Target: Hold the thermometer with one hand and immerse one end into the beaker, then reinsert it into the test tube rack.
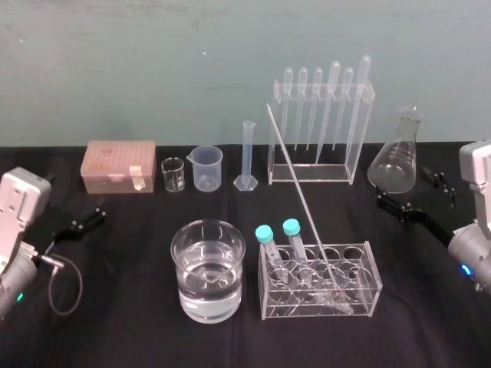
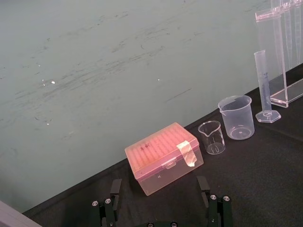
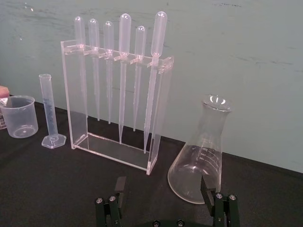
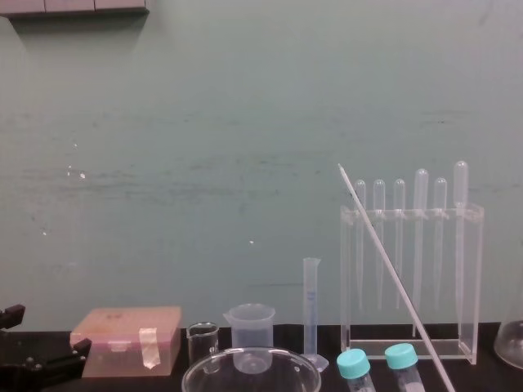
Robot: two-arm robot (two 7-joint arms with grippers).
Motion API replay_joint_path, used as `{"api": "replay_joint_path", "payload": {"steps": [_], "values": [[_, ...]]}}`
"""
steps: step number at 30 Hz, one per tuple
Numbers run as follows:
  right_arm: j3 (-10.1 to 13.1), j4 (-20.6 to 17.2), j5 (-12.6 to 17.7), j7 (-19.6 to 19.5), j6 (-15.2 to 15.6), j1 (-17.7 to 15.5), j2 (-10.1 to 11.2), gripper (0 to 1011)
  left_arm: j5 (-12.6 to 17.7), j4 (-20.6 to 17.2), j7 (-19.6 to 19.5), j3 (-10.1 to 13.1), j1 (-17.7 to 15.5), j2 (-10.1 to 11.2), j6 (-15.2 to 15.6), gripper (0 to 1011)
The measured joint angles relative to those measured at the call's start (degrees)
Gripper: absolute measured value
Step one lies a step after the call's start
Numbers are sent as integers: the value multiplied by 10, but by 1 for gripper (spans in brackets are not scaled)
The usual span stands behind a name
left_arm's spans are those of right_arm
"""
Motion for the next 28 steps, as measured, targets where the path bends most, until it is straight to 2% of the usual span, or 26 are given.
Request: {"api": "replay_joint_path", "payload": {"steps": [28], "values": [[1,-4,5,3,-3,1,2,1003,0,0,0,0,0,0,0,1008]]}}
